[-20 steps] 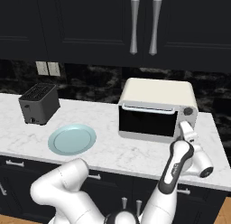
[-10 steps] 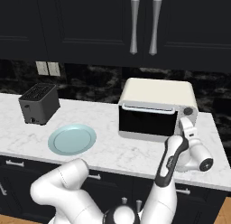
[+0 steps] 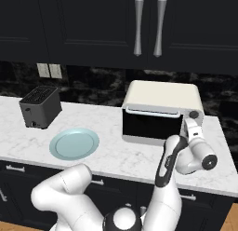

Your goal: Pick up the kebab skewer and baguette bread, and place them inside the toaster oven. Close the toaster oven door and start by setting the timer.

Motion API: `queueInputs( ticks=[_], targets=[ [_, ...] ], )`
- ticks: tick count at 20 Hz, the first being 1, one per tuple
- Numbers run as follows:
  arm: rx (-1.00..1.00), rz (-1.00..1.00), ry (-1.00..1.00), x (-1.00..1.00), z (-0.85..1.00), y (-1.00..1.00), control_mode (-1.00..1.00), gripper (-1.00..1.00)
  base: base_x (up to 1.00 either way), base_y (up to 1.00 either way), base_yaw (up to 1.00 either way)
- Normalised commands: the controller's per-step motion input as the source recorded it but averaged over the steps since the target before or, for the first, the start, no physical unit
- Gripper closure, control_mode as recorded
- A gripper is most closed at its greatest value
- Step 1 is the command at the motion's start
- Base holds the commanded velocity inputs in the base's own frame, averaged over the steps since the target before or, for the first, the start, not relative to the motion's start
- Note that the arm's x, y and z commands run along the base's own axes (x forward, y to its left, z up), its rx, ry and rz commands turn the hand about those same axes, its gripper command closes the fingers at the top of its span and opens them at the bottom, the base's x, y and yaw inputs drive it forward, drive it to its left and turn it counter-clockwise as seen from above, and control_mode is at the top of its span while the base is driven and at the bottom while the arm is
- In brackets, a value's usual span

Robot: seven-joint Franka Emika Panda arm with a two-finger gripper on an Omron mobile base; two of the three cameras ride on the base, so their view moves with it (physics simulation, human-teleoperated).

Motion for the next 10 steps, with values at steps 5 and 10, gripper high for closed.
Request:
queueInputs(
  ticks=[5, 10],
  targets=[
    [0.07, -0.03, 0.00, 0.00, 0.05, -0.26, -1.00, -1.00, 0.00, 0.00, 0.00],
    [0.04, 0.00, 0.00, 0.00, 0.00, -0.42, -1.00, -1.00, 0.00, 0.00, 0.00]
  ],
)
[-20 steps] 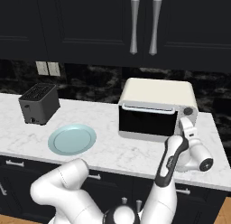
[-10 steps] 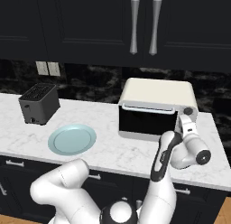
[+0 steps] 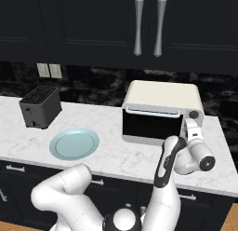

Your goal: Pick up the kebab skewer and baguette bread, and place them inside the toaster oven. Close the toaster oven door and start by setting the timer.

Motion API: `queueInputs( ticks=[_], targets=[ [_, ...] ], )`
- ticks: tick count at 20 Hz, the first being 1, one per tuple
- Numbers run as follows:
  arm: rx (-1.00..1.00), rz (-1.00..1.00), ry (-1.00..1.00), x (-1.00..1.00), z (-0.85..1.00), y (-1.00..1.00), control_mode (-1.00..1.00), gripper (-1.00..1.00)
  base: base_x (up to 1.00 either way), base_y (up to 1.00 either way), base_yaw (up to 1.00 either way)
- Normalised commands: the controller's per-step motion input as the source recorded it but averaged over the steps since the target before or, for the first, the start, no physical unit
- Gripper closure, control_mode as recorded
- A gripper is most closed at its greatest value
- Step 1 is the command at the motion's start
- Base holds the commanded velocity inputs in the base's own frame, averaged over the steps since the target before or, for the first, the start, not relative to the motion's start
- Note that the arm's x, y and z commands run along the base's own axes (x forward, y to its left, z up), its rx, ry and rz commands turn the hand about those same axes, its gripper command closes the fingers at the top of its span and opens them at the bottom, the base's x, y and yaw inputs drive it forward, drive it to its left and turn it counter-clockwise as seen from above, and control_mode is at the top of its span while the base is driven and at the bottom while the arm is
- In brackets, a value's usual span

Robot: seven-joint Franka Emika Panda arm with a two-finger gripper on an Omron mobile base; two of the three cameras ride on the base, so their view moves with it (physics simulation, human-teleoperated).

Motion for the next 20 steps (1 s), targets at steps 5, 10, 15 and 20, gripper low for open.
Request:
queueInputs(
  ticks=[5, 10, 15, 20],
  targets=[
    [0.05, 0.00, -0.05, 0.00, 0.07, -0.59, -1.00, -1.00, 0.00, 0.00, 0.00],
    [0.07, 0.00, -0.11, -0.07, 0.06, -0.47, -1.00, -1.00, 0.00, 0.00, 0.00],
    [0.07, 0.00, -0.11, -0.02, 0.08, -0.44, -1.00, -1.00, 0.00, 0.00, 0.00],
    [0.00, 0.00, -0.10, -0.05, 0.31, -0.53, -1.00, -1.00, 0.00, 0.00, 0.00]
  ],
)
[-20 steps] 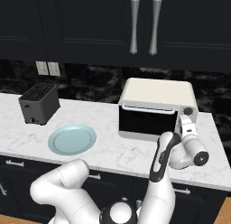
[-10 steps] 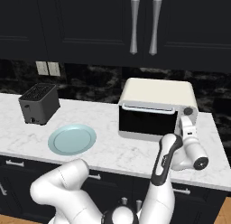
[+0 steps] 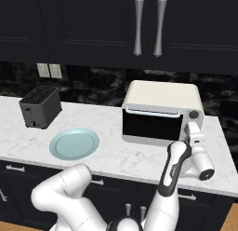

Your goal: Pick up the kebab skewer and baguette bread, and place them inside the toaster oven. Close the toaster oven door and start by setting the timer.

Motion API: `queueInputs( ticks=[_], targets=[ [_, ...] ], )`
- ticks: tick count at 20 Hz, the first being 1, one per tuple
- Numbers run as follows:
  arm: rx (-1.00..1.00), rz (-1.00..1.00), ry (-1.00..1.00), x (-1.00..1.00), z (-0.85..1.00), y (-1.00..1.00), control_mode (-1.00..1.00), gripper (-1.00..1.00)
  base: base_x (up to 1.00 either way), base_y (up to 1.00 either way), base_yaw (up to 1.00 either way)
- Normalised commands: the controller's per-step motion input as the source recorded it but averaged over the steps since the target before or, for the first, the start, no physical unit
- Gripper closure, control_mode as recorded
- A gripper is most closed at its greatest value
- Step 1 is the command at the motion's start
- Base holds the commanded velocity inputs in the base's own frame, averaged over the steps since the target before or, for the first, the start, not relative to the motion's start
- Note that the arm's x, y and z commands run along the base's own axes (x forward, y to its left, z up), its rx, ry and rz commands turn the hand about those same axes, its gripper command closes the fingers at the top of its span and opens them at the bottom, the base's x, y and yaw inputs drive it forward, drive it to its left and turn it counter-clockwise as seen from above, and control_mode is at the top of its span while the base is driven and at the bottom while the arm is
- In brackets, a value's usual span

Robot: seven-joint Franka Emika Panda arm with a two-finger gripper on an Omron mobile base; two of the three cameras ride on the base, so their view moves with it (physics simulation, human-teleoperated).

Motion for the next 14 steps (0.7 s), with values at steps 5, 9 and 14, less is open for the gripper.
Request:
queueInputs(
  ticks=[5, 9, 14],
  targets=[
    [0.00, 0.00, -0.03, -0.04, 0.29, -0.32, -1.00, -1.00, 0.00, 0.00, 0.00],
    [0.00, 0.00, 0.00, 0.05, 0.11, -0.05, -1.00, -1.00, 0.00, 0.00, 0.00],
    [0.00, 0.00, 0.00, 0.00, 0.00, 0.04, -1.00, -1.00, 0.00, 0.00, 0.00]
  ],
)
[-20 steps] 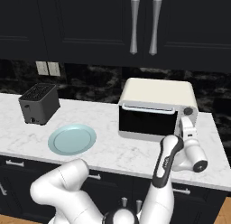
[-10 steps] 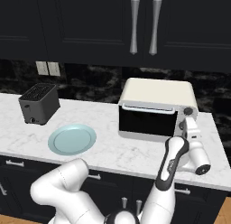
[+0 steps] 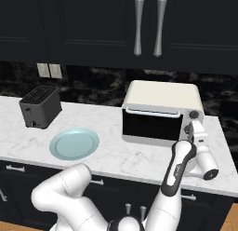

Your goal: Pick up the kebab skewer and baguette bread, and place them inside the toaster oven. Close the toaster oven door and start by setting the timer.

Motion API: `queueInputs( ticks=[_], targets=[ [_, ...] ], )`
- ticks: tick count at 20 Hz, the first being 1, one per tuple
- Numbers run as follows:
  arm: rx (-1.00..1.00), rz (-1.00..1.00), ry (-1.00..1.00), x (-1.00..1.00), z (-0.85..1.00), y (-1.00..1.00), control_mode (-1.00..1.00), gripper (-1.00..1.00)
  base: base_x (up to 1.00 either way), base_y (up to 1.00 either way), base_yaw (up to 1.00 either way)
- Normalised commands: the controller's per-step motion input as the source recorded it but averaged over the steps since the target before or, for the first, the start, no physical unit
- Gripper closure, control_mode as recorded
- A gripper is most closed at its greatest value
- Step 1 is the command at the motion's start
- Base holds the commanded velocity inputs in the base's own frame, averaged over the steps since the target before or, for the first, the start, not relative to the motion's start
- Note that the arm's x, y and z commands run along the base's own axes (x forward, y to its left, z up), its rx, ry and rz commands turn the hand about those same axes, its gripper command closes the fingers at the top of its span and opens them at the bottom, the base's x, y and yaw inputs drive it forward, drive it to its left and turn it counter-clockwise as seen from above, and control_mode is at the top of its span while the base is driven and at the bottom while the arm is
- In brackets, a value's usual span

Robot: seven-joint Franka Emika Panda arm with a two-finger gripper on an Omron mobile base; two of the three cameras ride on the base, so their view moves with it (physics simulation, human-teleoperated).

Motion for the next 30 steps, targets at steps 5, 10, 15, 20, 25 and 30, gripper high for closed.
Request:
queueInputs(
  ticks=[5, 10, 15, 20, 25, 30],
  targets=[
    [0.00, 0.00, 0.00, 0.01, 0.00, 0.17, -1.00, 1.00, 0.00, 0.00, 0.00],
    [0.00, -0.03, 0.01, 0.00, 0.00, 0.08, -1.00, 1.00, 0.00, 0.00, 0.00],
    [0.00, -0.04, 0.05, 0.13, 0.02, 0.01, -1.00, 1.00, 0.00, 0.00, 0.00],
    [0.07, -0.02, 0.17, 0.05, 0.31, -0.03, -1.00, 1.00, 0.00, 0.00, 0.00],
    [0.18, -0.01, 0.16, 0.00, 0.29, -0.01, -1.00, 1.00, 0.00, 0.00, 0.00],
    [0.25, -0.01, 0.07, 0.00, 0.16, 0.00, -1.00, 1.00, 0.00, 0.00, 0.00]
  ],
)
